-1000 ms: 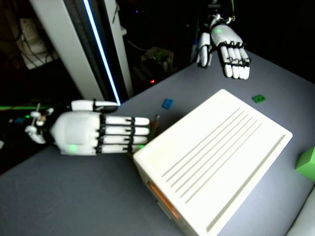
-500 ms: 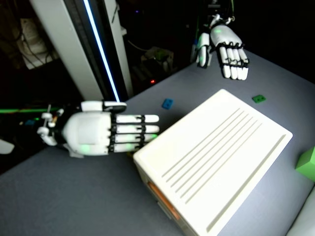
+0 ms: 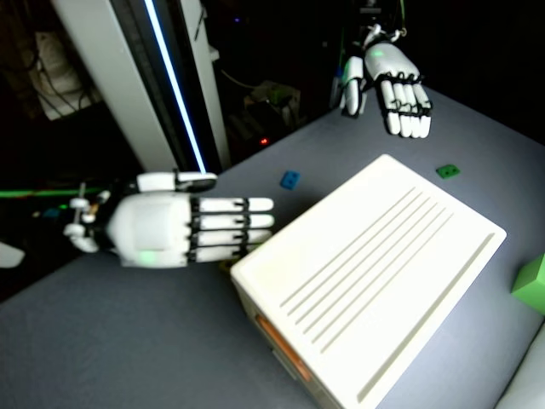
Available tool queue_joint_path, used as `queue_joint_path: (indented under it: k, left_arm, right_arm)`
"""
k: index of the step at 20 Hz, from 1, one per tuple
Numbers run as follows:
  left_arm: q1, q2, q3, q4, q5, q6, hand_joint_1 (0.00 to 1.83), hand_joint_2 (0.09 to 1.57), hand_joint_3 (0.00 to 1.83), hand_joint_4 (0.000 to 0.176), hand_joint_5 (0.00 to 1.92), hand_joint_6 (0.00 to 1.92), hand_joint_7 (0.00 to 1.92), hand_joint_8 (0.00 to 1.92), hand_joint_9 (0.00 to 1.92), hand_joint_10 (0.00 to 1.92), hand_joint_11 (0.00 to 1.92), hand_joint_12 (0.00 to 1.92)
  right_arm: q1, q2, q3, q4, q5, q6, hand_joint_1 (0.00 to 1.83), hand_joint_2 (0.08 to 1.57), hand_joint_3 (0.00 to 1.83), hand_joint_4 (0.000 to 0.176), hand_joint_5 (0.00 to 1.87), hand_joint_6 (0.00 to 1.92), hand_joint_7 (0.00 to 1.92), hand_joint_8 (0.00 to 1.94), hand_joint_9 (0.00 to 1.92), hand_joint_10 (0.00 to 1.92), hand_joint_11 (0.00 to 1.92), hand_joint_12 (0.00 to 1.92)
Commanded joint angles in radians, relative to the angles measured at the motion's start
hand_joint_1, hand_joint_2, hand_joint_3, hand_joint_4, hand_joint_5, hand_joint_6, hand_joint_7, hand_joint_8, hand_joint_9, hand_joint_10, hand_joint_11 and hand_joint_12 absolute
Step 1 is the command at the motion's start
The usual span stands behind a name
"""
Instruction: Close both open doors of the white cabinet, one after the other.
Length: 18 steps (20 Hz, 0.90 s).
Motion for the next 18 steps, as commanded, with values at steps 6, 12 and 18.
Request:
queue_joint_path:
  k: [6,12,18]
  left_arm:
    - [0.002,-0.007,0.004,-0.010,-0.146,-0.009,0.00,1.43,0.00,0.000,0.10,0.00,0.08,0.00,0.05,0.00,0.00,0.27]
    - [0.002,-0.011,0.012,-0.024,-0.172,-0.009,0.00,1.49,0.02,0.000,0.07,0.01,0.02,0.01,0.01,0.00,0.00,0.16]
    - [-0.022,-0.021,0.038,-0.057,-0.271,-0.009,0.00,1.47,0.00,0.032,0.00,0.00,0.00,0.00,0.00,0.00,0.00,0.00]
  right_arm:
    - [-0.131,0.039,-0.005,0.224,0.305,0.034,0.02,1.50,0.00,0.002,0.19,0.01,0.15,0.01,0.14,0.01,0.16,0.04]
    - [-0.176,0.053,-0.015,0.309,0.422,0.033,0.14,1.54,0.00,0.000,0.21,0.00,0.16,0.00,0.13,0.00,0.11,0.01]
    - [-0.106,0.053,-0.004,0.313,0.439,-0.012,0.51,1.43,0.00,0.000,0.15,0.00,0.07,0.01,0.05,0.01,0.09,0.02]
